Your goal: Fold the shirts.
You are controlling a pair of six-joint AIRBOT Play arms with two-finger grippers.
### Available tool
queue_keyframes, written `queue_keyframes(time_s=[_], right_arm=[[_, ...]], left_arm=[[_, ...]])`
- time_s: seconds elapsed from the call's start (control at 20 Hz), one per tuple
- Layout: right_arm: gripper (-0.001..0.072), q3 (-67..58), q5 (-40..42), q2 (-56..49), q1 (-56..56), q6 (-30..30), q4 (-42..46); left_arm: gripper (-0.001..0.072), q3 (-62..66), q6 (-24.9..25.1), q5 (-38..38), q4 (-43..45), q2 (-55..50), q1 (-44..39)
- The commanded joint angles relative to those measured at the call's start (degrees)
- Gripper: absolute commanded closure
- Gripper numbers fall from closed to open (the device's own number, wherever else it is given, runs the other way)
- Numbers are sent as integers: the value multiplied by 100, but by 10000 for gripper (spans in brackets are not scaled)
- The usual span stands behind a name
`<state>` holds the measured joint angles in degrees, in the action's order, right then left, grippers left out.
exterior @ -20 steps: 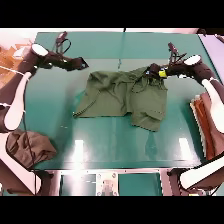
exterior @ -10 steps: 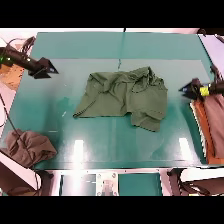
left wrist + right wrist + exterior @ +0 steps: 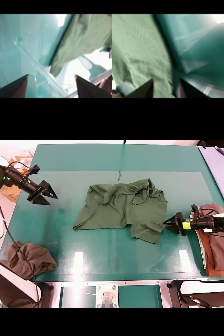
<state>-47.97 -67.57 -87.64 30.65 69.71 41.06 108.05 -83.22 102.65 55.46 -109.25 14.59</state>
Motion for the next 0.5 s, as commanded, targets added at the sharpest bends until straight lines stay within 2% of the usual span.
queue_keyframes(time_s=[0.0, 0.05, 0.1, 0.15, 0.3, 0.45], right_arm=[[478, 94, 372, -155, -389, -404, -632], [592, 57, 369, -155, -492, -442, -658], [669, 17, 372, -155, -570, -472, -656], [689, -20, 372, -155, -636, -555, -654], [689, -31, 369, -155, -704, -688, -656], [689, -31, 369, -155, -710, -745, -656]], left_arm=[[49, -105, -354, 286, 61, 72, 9], [49, -232, -354, 289, 63, 201, 9], [49, -380, -356, 291, 63, 367, 2], [49, -564, -356, 289, 66, 566, -7], [49, -1377, -339, 258, 258, 1403, -151], [48, -2503, -306, -136, 951, 2238, -708]])
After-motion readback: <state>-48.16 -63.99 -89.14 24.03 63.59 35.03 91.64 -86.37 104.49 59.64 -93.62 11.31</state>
